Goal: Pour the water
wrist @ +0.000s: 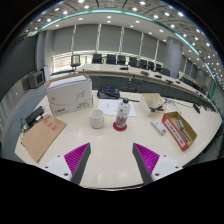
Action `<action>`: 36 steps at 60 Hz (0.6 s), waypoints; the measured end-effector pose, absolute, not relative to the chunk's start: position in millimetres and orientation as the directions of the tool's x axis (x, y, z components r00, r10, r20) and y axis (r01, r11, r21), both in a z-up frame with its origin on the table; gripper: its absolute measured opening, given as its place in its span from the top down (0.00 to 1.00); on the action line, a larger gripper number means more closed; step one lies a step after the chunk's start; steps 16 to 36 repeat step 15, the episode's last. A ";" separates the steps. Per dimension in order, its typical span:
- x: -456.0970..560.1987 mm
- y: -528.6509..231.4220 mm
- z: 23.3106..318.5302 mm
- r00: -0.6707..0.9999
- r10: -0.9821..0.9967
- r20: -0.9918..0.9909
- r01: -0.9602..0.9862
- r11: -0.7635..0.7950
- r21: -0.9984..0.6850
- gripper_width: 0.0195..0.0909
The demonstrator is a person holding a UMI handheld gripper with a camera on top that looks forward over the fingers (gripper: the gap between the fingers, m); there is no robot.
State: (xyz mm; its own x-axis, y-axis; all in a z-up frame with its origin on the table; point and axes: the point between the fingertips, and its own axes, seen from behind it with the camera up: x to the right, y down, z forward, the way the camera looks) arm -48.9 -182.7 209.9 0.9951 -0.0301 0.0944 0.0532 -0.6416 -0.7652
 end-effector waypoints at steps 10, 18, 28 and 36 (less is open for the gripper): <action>-55.9 -190.7 213.1 0.991 -0.032 0.132 0.082 -0.636 -0.767 0.06; -65.1 -192.1 214.9 0.993 -0.020 0.115 0.077 -0.633 -0.770 0.07; -65.1 -192.1 214.9 0.993 -0.020 0.115 0.077 -0.633 -0.770 0.07; -65.1 -192.1 214.9 0.993 -0.020 0.115 0.077 -0.633 -0.770 0.07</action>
